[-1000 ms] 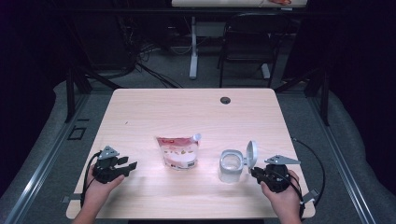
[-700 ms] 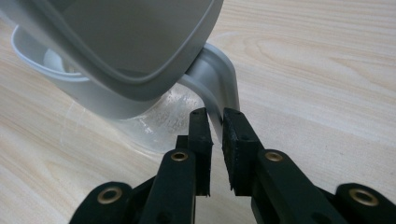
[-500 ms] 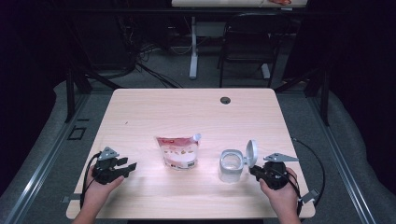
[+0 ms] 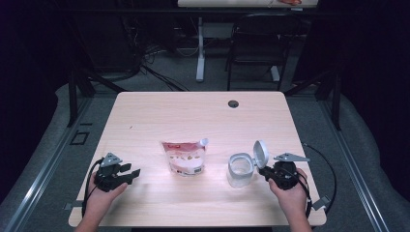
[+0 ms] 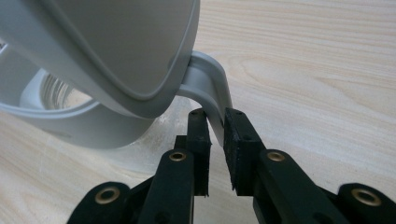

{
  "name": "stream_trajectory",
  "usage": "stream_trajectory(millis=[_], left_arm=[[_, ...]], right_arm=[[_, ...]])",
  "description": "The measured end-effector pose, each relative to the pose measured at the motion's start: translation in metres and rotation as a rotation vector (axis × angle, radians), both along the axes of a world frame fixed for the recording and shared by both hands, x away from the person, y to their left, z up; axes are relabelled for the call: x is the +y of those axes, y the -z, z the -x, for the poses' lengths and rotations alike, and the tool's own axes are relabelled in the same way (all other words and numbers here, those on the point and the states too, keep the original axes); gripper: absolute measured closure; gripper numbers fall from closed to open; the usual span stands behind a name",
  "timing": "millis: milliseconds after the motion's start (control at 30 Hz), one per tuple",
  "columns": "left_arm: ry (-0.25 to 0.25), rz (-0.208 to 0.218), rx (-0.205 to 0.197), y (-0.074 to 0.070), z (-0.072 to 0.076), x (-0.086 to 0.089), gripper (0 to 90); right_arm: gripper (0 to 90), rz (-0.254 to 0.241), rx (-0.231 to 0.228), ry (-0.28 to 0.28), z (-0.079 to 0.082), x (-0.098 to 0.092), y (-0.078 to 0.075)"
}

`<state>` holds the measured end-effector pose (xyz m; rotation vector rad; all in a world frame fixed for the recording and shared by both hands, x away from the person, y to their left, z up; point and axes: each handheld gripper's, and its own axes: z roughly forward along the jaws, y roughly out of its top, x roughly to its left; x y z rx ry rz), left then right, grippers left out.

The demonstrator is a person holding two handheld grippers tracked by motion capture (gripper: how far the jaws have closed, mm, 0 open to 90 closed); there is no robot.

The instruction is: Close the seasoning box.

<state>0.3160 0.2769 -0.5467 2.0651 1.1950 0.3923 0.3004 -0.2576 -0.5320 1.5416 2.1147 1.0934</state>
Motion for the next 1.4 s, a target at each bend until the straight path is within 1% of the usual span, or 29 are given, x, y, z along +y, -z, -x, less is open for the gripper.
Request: stream_trajectory(millis=[67,300,400,533,633,700,767,867,900,967,1033,1167,1267,1400], left_arm=[[-0.002,0.003,-0.004,0.001,0.0,0.0,51.2],[-0.006,-0.001,-0.005,0.001,0.0,-0.001,51.3],[-0.005,0.002,-0.004,0.001,0.0,-0.002,51.2],[-0.005,0.003,-0.003,0.001,0.0,-0.002,51.2],[-0.004,0.001,-0.004,0.001,0.0,-0.002,51.2],[-0.004,0.0,-0.001,0.002,0.0,-0.002,51.2],[-0.006,0.001,-0.002,0.002,0.0,-0.002,51.2],[-0.003,0.0,0.001,0.002,-0.001,-0.003,51.1],[-0.003,-0.001,0.001,0.002,-0.001,-0.003,51.1],[-0.001,-0.003,0.001,0.003,-0.001,-0.003,51.1],[0.001,-0.004,0.003,0.003,-0.001,-0.004,51.1],[0.004,-0.005,0.001,0.003,-0.001,-0.005,51.1],[0.005,-0.003,0.002,0.003,-0.001,-0.005,51.1],[0.008,-0.005,0.001,0.003,-0.002,-0.005,51.1]], right_arm=[[80.6,-0.01,0.0,0.001,-0.003,-0.001,0.0],[80.3,0.0,-0.005,0.004,-0.011,-0.001,0.0],[80.0,-0.01,-0.007,0.005,-0.014,-0.001,0.001],[79.4,-0.036,-0.006,0.007,-0.022,-0.002,0.002],[79.2,-0.031,-0.016,0.008,-0.027,-0.001,0.002],[79.2,-0.024,-0.02,0.0,-0.03,0.0,0.001],[79.3,-0.038,-0.031,-0.003,-0.033,0.002,0.001],[79.6,-0.041,-0.042,-0.02,-0.038,0.005,0.0],[79.6,-0.036,-0.045,-0.02,-0.039,0.006,0.0],[79.8,-0.041,-0.05,-0.024,-0.042,0.009,0.0],[79.9,-0.03,-0.047,-0.03,-0.044,0.011,0.0],[80.1,-0.03,-0.049,-0.029,-0.047,0.012,0.0],[80.0,-0.051,-0.05,-0.034,-0.049,0.012,0.001],[79.9,-0.052,-0.058,-0.043,-0.05,0.011,0.001]])
